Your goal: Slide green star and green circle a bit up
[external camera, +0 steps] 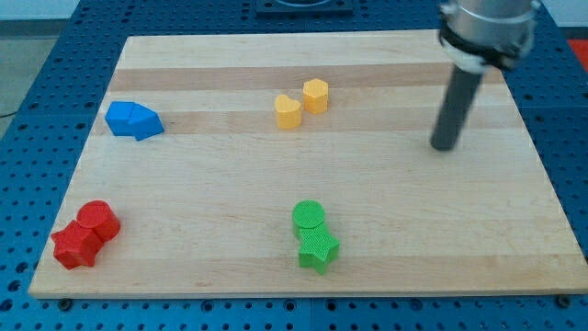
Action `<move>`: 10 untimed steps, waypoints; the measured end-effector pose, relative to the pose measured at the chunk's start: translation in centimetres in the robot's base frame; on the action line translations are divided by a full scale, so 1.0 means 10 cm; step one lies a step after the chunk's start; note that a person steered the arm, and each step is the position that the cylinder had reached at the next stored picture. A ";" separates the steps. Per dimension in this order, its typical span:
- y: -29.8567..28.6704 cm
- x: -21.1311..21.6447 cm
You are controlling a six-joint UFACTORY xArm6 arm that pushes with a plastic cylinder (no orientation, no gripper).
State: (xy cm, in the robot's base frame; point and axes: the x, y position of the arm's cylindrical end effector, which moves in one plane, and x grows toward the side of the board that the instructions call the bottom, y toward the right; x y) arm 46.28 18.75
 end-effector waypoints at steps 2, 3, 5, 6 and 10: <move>-0.22 1.44; -0.40 1.56; -1.45 1.55; -2.00 1.55; -2.28 0.49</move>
State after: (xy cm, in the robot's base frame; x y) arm 51.19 -4.02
